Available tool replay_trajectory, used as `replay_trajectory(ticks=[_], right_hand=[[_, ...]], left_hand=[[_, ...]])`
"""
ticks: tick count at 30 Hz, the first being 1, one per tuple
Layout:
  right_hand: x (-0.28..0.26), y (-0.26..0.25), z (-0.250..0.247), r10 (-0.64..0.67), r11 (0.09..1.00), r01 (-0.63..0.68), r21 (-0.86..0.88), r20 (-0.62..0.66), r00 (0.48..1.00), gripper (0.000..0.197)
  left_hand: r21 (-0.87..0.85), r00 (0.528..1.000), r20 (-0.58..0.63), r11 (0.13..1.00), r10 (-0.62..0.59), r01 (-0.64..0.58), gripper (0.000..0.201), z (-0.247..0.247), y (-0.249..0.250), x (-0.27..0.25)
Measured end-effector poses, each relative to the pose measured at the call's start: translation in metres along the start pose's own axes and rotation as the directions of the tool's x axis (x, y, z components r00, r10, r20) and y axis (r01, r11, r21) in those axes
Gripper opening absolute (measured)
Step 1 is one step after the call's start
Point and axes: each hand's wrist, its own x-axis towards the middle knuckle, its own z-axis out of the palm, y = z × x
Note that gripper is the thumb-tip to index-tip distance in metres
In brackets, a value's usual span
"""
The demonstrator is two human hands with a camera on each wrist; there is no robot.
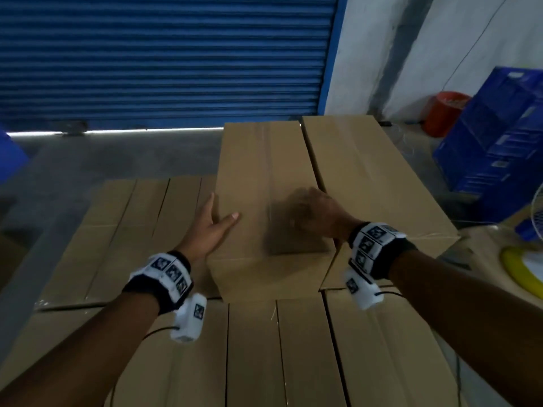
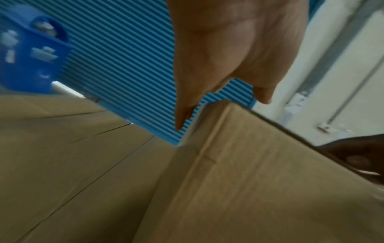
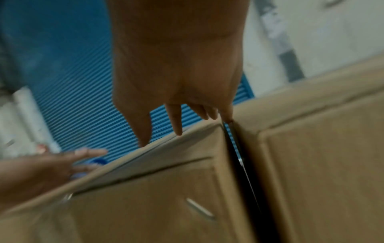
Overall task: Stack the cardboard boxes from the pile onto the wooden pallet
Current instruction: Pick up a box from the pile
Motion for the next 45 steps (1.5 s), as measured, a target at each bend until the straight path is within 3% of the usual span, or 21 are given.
replay_trajectory(ticks=[1,3,5,7,12,28,45], right_hand=[[-0.009,0.002,-0.002,0.005,0.991,0.007,-0.136,0.086,0.996,0.085],[-0.028,0.007,0.000,0.019,0.933,0.052,-0.357,0.194,0.981,0.108],[-0.040,0.015,0.003,0.026,0.920,0.072,-0.385,0.242,0.970,0.124],[-0.042,0.023,0.009,0.061,0.928,0.034,-0.372,0.242,0.968,0.131],[-0.038,0.030,0.025,0.104,0.939,-0.043,-0.342,0.160,0.982,0.127],[-0.036,0.034,0.035,0.075,0.964,-0.052,-0.261,0.079,0.994,0.115],[-0.042,0.041,0.047,0.038,0.952,-0.057,-0.302,-0.068,0.997,0.095]], left_hand=[[0.085,0.999,0.013,0.996,0.033,-0.034,0.104,-0.001,0.002,-0.011],[0.289,0.987,0.159,0.954,0.035,-0.080,0.127,-0.003,0.000,-0.030],[0.423,0.957,0.287,0.901,-0.027,-0.101,0.144,-0.002,-0.005,-0.040],[0.470,0.954,0.297,0.874,-0.026,-0.123,0.142,0.002,-0.009,-0.042],[0.433,0.977,0.197,0.888,0.078,-0.158,0.120,0.008,-0.018,-0.027],[0.420,0.974,0.174,0.883,0.146,-0.208,0.121,0.006,-0.018,-0.008],[0.412,0.973,0.135,0.882,0.188,-0.227,0.115,0.014,-0.023,-0.003]])
